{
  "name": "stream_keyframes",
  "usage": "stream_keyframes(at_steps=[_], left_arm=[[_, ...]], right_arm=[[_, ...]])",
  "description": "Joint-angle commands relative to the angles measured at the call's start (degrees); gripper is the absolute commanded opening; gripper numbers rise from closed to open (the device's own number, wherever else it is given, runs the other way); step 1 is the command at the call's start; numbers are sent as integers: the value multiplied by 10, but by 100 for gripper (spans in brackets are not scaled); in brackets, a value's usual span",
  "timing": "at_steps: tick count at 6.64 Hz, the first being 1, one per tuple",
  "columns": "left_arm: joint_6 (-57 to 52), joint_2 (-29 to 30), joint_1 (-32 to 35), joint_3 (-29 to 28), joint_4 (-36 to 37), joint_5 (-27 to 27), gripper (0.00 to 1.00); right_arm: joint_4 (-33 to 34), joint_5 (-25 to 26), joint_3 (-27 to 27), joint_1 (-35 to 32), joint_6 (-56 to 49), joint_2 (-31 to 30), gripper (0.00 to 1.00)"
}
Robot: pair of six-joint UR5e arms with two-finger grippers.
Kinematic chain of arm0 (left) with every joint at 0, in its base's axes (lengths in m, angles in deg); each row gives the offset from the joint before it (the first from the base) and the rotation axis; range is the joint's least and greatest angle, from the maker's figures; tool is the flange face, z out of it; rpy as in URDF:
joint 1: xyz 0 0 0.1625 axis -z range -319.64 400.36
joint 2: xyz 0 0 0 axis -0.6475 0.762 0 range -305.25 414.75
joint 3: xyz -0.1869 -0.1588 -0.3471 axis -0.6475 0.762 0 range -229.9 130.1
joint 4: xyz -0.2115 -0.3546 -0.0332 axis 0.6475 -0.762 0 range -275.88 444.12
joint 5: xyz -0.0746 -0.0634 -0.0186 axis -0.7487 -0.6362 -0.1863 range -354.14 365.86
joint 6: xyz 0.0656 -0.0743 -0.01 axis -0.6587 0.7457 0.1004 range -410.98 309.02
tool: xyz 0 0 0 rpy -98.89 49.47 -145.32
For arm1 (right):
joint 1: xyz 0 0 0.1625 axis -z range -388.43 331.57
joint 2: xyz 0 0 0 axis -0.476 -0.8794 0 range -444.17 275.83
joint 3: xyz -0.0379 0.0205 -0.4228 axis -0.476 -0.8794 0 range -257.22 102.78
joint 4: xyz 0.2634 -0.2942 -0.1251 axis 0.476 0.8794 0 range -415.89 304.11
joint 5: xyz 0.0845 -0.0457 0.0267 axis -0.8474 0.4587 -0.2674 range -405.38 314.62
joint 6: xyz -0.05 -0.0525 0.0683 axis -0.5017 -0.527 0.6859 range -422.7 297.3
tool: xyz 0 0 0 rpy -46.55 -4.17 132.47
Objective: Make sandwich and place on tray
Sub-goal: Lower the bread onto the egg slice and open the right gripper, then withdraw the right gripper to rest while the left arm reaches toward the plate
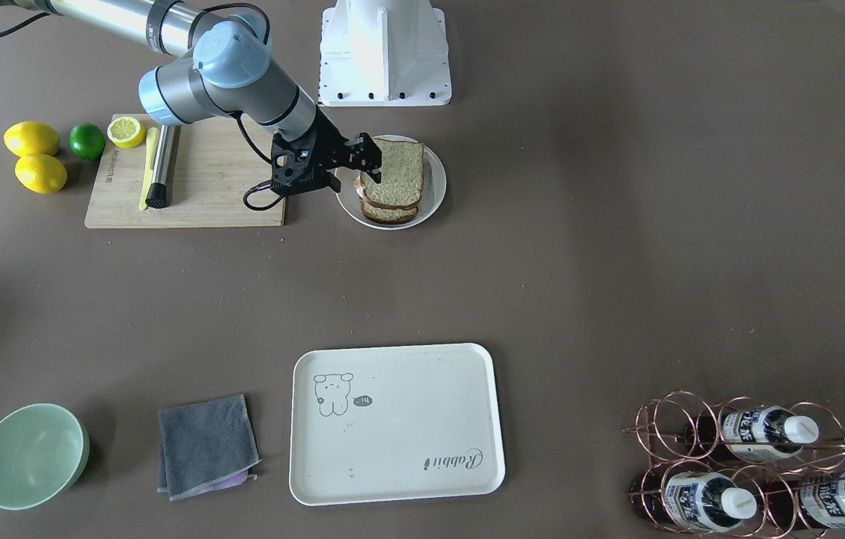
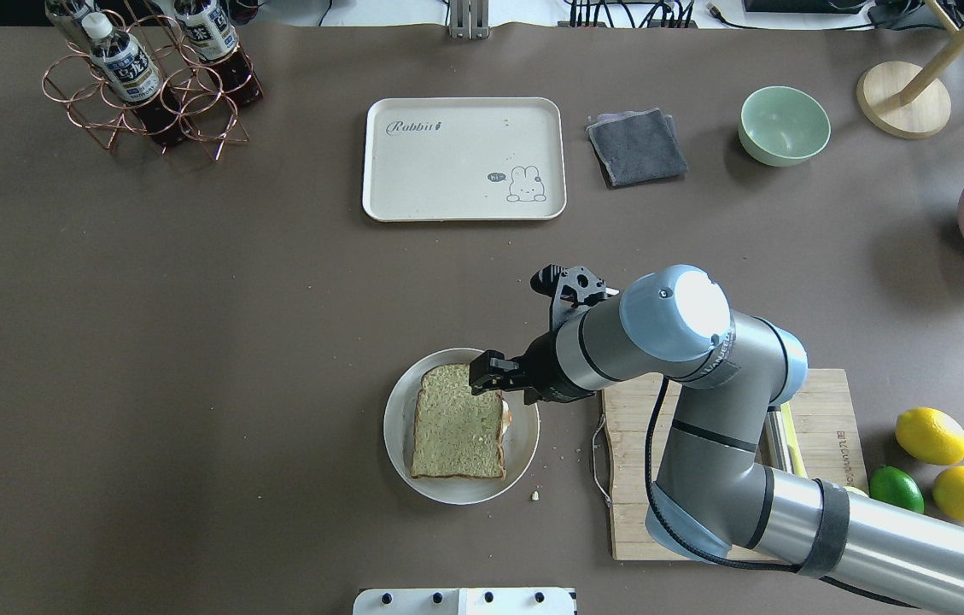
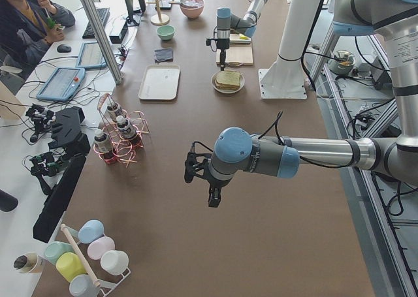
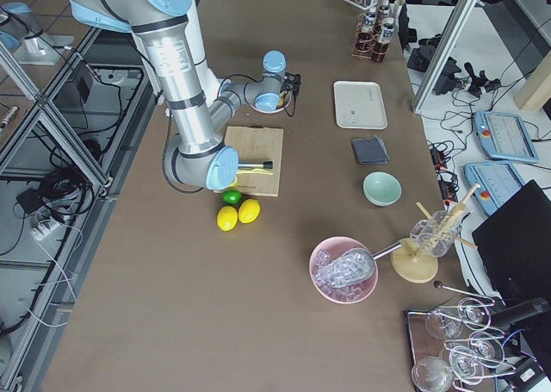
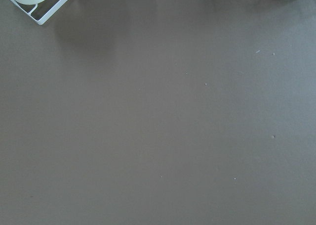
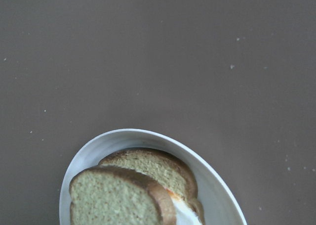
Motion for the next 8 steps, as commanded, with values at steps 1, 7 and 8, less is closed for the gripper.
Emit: stream_keyframes(at_steps=[1,7,8], left_arm=[[180,4,-110,10,-112,-2,97],[550,159,-370,44,-137,82,97],[580,172,-401,50,-137,89,97]], right_arm=[[3,-11,37,-33,0,-45,100],[3,-205,56,-245,-221,-221,100],[4,-224,56,-282,-283,-262,100]])
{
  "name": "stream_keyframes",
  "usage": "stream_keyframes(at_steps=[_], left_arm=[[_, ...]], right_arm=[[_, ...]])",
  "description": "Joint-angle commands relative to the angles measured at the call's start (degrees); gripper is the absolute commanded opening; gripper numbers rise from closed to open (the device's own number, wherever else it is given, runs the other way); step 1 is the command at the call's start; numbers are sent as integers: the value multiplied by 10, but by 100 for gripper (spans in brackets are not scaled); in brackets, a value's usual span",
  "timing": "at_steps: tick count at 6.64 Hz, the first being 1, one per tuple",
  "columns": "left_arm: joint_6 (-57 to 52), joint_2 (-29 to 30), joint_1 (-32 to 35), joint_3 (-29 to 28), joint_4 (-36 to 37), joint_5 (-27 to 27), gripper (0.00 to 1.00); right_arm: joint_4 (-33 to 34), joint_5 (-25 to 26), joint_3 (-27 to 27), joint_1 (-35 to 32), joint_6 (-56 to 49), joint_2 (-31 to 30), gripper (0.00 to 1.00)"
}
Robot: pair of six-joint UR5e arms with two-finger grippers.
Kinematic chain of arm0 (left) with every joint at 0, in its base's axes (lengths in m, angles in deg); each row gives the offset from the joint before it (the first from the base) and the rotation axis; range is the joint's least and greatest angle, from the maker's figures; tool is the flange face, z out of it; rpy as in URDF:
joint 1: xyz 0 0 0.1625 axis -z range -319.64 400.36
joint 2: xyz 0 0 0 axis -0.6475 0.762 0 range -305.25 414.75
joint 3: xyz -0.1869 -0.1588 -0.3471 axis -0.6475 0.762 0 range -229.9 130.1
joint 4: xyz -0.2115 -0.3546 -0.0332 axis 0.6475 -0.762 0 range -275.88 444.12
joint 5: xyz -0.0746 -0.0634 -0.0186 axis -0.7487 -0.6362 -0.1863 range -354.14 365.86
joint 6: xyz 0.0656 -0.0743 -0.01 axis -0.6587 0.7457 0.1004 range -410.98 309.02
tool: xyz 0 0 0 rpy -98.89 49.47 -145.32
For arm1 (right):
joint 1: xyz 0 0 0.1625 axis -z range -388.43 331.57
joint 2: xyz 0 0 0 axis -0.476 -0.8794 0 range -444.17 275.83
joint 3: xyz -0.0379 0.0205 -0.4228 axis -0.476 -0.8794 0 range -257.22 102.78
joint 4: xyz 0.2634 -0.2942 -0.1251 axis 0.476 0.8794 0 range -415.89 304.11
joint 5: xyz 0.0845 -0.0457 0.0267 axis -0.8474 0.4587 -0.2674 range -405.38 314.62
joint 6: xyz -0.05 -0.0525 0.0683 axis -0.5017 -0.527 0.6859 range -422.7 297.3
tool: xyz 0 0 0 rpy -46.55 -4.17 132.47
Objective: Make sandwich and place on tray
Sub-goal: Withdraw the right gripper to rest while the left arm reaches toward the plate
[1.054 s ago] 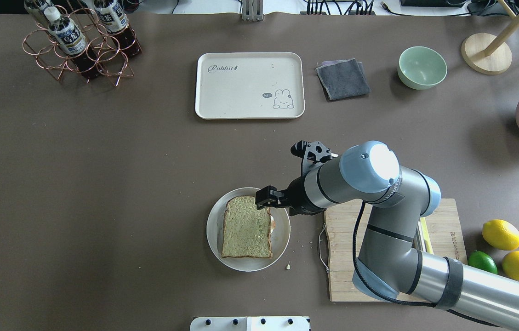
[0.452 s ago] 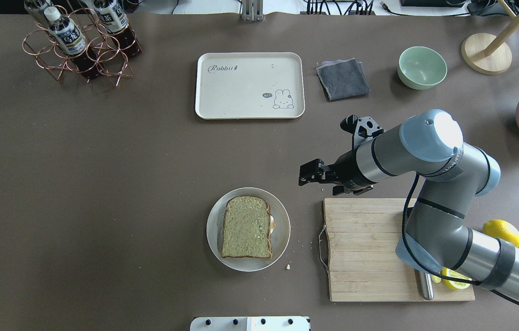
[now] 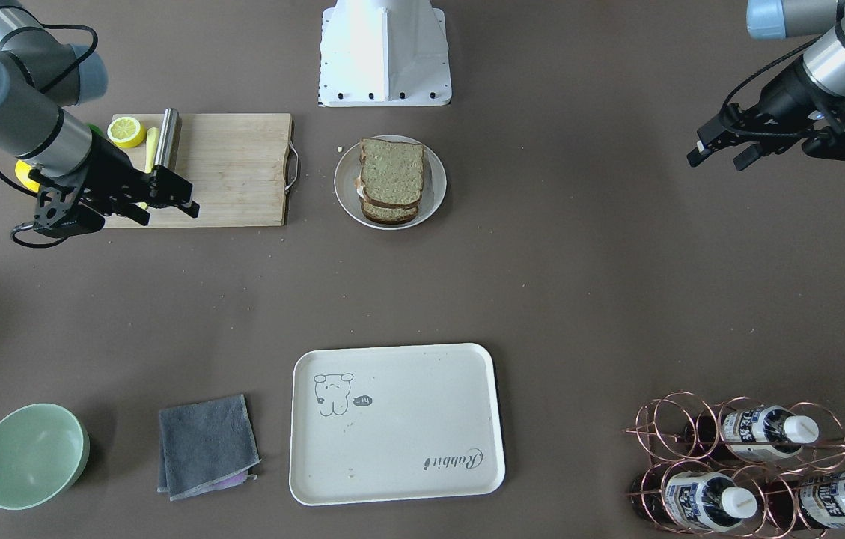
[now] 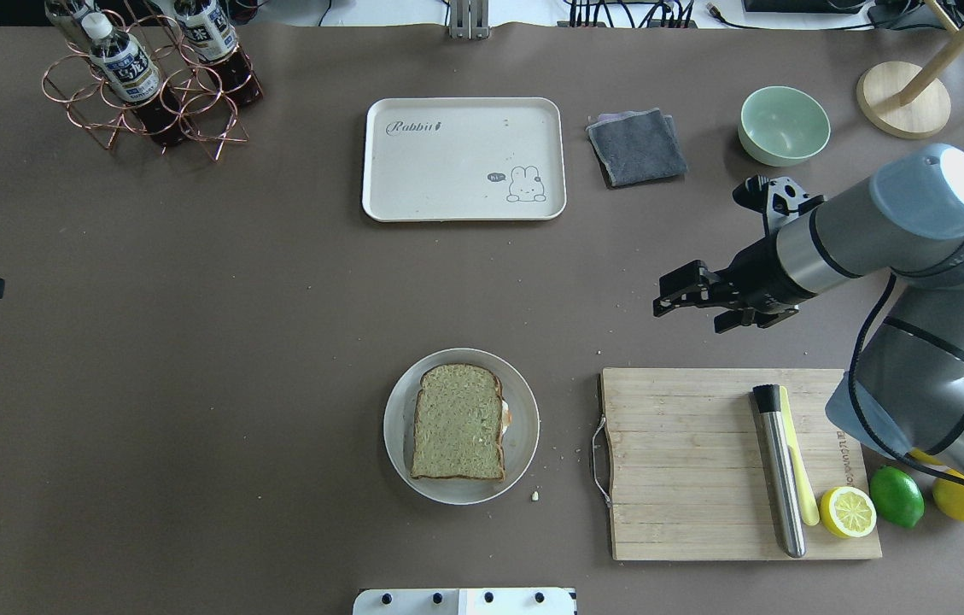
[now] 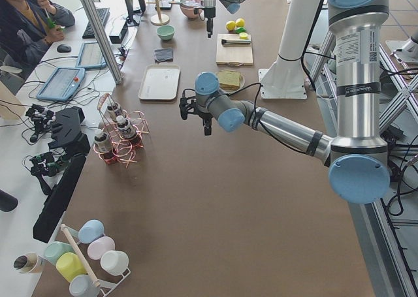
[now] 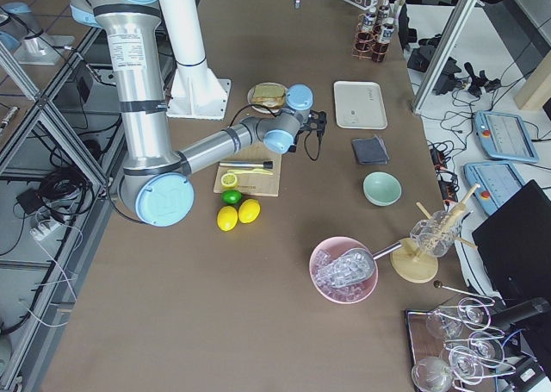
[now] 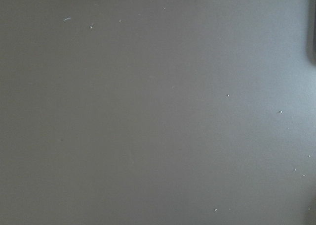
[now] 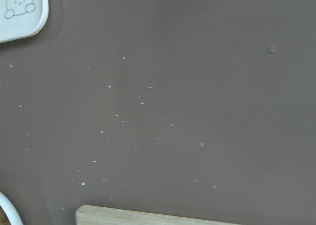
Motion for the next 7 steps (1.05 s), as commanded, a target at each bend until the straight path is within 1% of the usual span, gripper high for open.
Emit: stream_keyframes(at_steps=[1,2,3,5,6,7], left_arm=[[93,49,-88,9,0,37,97],[144,62,-148,26,0,93,97],[177,92,-217,24,2,167,97],[184,144,-263,-15,4,221,97],[185,182,-289,-42,4,225,97],[180,206,-296,-70,2,229,93]], right_arm=[[1,-32,0,-76,-147,-85,100],[5,-36,-4,-106,-205,-115,100],[50,-37,-5,-142,-293,-128,100],[181,-37,-5,-228,-479,-126,100],[267,-30,-4,-270,-584,-121,100],[326,-28,-3,-300,-646,-104,100]])
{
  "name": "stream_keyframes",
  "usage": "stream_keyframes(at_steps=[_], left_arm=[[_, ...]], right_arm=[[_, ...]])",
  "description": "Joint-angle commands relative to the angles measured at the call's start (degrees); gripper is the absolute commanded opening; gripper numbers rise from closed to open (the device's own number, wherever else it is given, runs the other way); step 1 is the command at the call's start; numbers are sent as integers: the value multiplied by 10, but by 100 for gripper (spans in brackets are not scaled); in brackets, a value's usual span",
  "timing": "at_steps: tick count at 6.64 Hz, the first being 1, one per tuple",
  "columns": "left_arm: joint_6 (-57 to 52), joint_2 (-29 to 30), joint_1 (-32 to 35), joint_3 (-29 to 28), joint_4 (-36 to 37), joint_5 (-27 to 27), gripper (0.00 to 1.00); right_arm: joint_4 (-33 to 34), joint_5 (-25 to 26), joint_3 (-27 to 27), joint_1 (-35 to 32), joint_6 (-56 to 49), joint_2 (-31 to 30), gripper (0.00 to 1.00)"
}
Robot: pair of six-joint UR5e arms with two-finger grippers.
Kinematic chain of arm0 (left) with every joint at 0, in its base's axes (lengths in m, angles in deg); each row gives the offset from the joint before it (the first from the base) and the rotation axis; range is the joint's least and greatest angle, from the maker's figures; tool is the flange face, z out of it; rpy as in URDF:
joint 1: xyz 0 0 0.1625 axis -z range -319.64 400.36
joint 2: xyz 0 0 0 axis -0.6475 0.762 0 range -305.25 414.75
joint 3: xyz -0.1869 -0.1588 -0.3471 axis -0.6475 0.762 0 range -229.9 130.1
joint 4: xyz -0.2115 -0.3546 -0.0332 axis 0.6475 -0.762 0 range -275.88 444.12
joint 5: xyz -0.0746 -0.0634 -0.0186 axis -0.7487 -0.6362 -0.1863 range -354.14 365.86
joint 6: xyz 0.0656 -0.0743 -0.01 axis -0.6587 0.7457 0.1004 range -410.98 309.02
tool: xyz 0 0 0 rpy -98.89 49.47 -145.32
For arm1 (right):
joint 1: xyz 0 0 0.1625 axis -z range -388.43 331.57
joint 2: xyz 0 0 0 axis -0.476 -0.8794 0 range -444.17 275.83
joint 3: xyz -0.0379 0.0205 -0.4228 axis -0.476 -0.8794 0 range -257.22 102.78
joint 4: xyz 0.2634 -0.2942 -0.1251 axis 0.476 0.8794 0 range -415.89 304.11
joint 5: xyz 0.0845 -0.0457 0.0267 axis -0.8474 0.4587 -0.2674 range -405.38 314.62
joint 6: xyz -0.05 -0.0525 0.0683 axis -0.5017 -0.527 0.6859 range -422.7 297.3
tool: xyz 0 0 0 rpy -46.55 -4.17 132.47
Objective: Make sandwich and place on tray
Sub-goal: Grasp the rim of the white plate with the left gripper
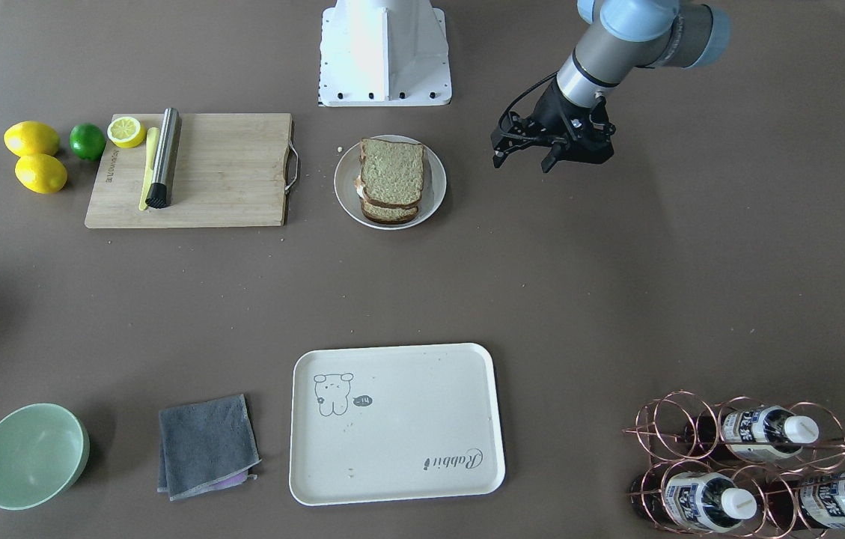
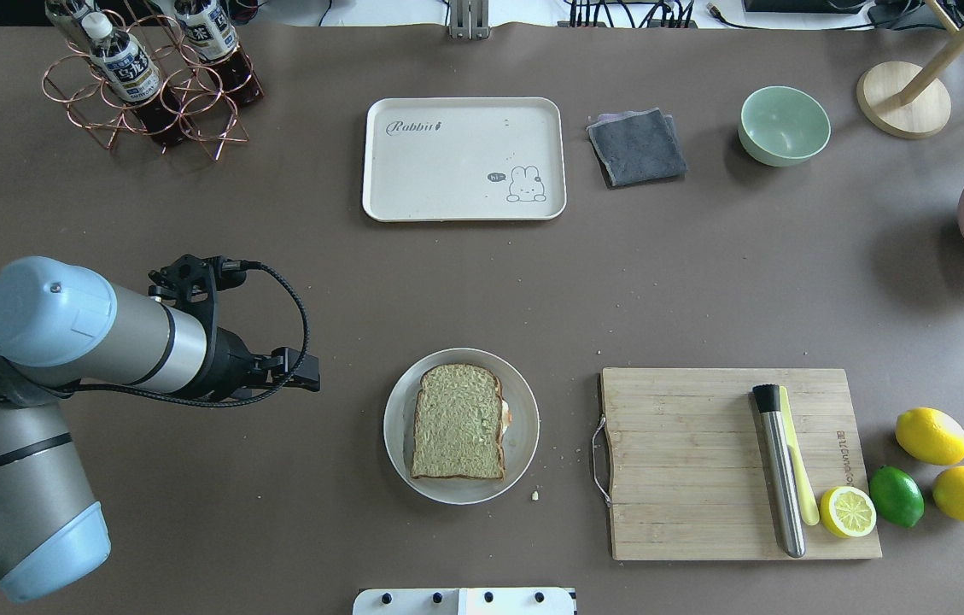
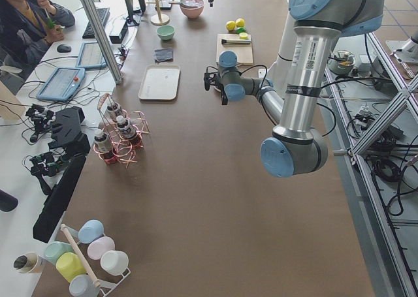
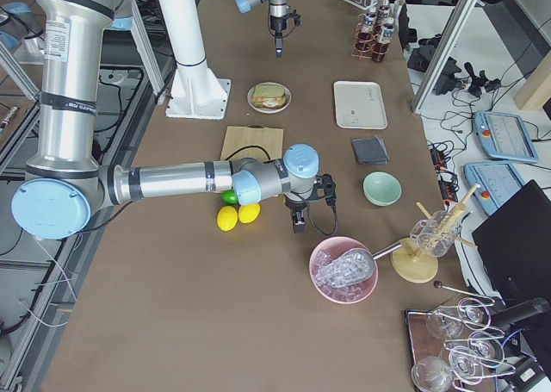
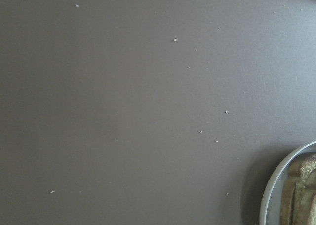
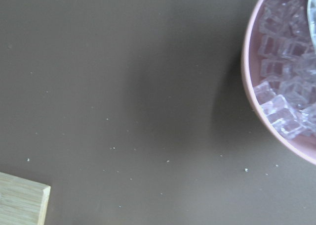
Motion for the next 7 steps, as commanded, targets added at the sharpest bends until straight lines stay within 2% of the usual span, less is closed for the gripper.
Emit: stream_keyframes(at_steps=[1,2,3,4,6,7], left_arm=[[-2,59,-36,-50,-2,37,88],[-1,84,-61,-61,-2,76,77],[0,97,-66,-74,-1,84,66],[-1,100,-71,-86,-3,84,60],[-1,108,-91,-98,-3,112,59],[-1,107,-94,-99,-3,113,56]], right_arm=[[91,5,0,-45,-100,19,100],[92,4,-2,-42,-100,20,100],[92,4,-2,-42,-100,18,100],[92,4,-2,-42,-100,16,100],[92,4,0,-45,-100,10,100],[92,4,-1,-46,-100,10,100]])
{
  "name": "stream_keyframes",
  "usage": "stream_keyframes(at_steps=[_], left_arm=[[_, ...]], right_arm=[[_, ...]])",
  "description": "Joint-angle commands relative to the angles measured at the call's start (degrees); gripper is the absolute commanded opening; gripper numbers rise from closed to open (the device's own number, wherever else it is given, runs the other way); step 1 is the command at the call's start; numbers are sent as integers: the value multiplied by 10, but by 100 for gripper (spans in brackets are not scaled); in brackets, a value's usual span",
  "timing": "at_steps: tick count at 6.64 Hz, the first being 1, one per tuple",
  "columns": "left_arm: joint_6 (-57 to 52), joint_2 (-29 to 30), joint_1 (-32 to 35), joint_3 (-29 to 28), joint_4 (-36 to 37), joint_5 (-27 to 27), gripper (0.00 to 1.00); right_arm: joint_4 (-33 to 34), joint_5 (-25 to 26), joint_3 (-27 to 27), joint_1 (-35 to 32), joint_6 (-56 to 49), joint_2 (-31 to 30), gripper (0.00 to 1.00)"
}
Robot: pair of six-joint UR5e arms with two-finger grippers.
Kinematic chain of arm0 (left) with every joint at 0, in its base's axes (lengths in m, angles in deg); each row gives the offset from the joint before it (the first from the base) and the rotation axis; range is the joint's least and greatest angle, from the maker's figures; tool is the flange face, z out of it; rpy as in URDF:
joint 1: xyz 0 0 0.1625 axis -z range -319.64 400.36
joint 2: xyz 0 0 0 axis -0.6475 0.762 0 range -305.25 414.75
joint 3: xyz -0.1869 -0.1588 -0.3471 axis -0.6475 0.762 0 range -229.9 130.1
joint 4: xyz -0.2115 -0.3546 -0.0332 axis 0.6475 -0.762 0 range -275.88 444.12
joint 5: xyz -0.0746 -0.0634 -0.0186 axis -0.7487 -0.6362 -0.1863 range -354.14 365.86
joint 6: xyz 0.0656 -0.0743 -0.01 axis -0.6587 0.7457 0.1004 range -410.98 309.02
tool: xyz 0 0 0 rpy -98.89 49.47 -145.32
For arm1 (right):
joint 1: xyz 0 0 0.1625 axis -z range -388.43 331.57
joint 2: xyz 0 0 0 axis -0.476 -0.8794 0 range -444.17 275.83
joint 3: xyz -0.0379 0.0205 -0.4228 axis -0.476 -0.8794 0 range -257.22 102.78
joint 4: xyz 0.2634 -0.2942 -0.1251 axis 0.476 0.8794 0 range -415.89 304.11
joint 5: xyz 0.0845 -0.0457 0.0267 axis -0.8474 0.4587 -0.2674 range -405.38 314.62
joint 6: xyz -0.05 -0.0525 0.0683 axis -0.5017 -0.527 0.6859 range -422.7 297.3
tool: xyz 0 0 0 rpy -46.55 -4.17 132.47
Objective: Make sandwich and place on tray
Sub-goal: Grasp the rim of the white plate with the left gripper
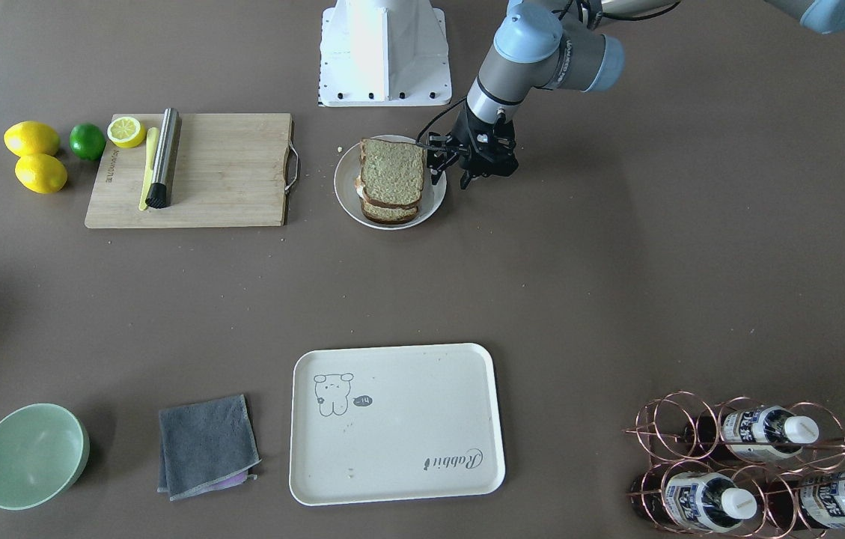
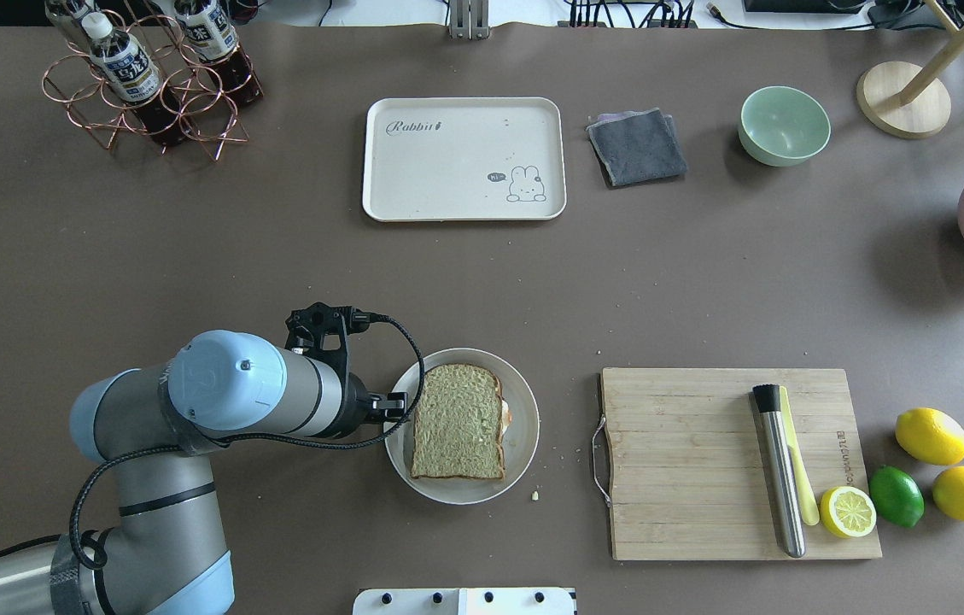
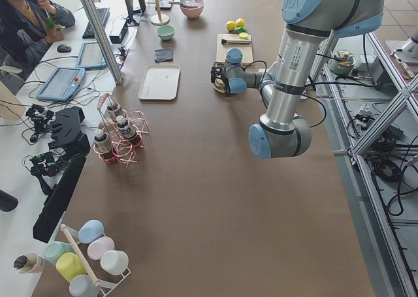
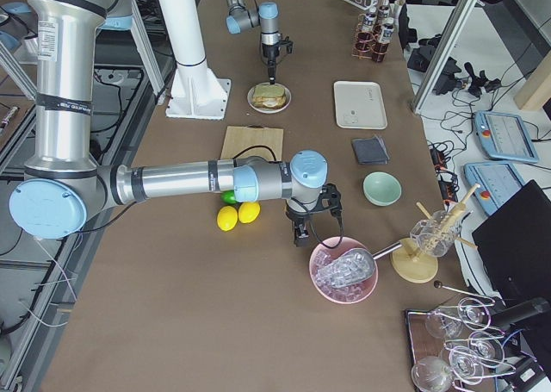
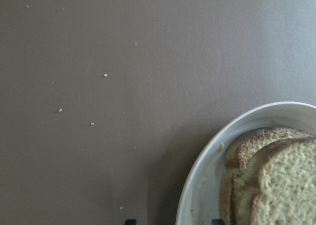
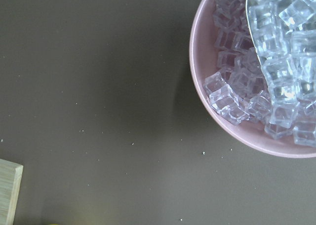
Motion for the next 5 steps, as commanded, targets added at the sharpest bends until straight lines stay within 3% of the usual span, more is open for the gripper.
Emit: stream_keyframes(at_steps=[1,4,5], left_arm=[[1,2,-9,-2,0,7,52],[3,3,-15,-9,0,7,44],[3,4,-15,-9,0,7,30]], right_arm=[[0,-1,0,-1,0,-2,100],[4,-5,-2,-1,1,-2,100],[6,-6,-2,-1,1,-1,100]])
